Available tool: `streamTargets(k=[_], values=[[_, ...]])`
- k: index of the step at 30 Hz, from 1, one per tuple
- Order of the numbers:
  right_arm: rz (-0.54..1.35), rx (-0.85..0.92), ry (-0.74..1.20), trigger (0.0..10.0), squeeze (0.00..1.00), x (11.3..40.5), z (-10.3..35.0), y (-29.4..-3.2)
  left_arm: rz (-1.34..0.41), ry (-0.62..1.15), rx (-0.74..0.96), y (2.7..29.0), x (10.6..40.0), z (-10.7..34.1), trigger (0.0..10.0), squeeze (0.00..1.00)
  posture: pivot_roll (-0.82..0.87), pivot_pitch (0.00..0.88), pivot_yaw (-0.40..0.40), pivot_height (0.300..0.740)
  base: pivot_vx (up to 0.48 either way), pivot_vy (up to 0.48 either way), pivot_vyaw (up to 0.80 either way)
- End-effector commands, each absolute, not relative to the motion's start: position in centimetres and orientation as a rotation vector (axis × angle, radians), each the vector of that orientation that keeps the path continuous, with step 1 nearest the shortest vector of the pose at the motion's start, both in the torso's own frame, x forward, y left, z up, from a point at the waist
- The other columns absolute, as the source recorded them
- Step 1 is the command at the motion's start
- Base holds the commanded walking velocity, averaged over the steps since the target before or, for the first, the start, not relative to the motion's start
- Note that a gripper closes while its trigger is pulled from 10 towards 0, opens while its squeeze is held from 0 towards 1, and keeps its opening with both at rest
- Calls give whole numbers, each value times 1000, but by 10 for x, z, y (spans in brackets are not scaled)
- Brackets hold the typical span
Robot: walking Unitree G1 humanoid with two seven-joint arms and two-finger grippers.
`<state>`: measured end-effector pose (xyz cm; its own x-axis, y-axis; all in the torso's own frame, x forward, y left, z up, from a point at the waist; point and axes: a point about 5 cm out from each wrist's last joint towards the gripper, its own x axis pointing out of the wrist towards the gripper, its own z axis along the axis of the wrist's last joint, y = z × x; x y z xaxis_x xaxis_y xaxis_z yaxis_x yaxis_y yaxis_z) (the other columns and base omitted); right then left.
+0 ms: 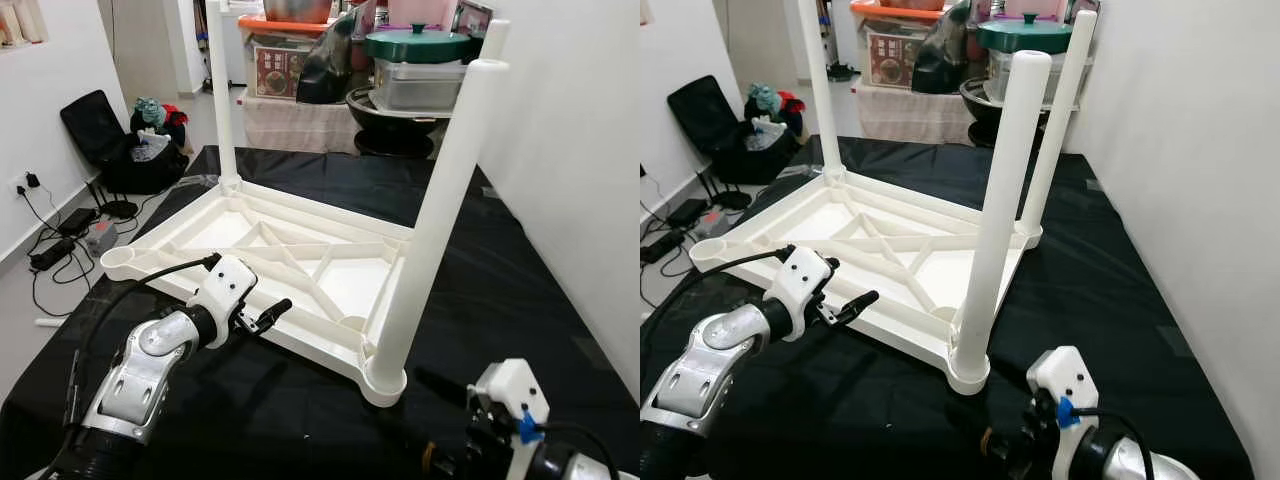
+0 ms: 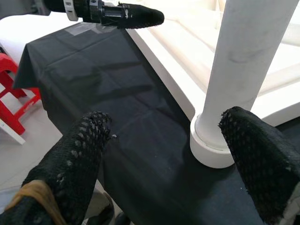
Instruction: Building children table
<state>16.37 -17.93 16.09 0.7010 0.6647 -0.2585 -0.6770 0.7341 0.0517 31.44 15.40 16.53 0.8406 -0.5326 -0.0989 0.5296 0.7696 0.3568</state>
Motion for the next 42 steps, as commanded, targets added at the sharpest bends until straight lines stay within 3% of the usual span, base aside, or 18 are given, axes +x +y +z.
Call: streamTargets(k=[1, 8, 11, 13, 14, 23, 25, 28, 33, 42], values=[[746, -68, 282, 10000, 0, 165, 160, -178, -580, 21, 368, 155, 312, 159, 10000, 0, 16, 0, -38, 740, 0, 0, 0], [595, -108, 230, 10000, 0, 191, 161, -182, -568, 28, 358, 158, 308, 156, 10000, 0, 32, 0, -51, 740, 0, 0, 0], [632, -96, 216, 10000, 0, 191, 164, -175, -566, 29, 361, 159, 306, 155, 10000, 0, 38, 0, -56, 740, 0, 0, 0], [663, -78, 216, 10000, 0, 189, 165, -172, -566, 29, 361, 158, 306, 155, 10000, 0, 42, 0, -59, 740, 0, 0, 0], [784, -45, 245, 10000, 0, 176, 166, -167, -561, 29, 361, 159, 306, 155, 10000, 0, 42, 0, -58, 740, 0, 0, 0], [906, 3, 353, 10000, 0, 146, 161, -178, -570, 40, 366, 158, 306, 153, 10000, 0, 23, 0, -45, 740, 0, 0, 0], [889, 0, 355, 10000, 0, 149, 160, -181, -571, 40, 366, 158, 306, 153, 10000, 0, 19, 0, -43, 740, 0, 0, 0], [801, 65, 202, 10000, 0, 190, 173, -171, -575, 34, 361, 153, 309, 153, 10000, 0, 31, 0, -47, 740, 0, 0, 0], [944, 159, 118, 10000, 0, 200, 189, -147, -564, 28, 362, 155, 309, 156, 10000, 0, 61, 0, -66, 740, 0, 0, 0], [1056, 237, 90, 10000, 0, 198, 195, -139, -541, 32, 360, 162, 307, 156, 10000, 0, 73, 0, -75, 740, 0, 0, 0]])
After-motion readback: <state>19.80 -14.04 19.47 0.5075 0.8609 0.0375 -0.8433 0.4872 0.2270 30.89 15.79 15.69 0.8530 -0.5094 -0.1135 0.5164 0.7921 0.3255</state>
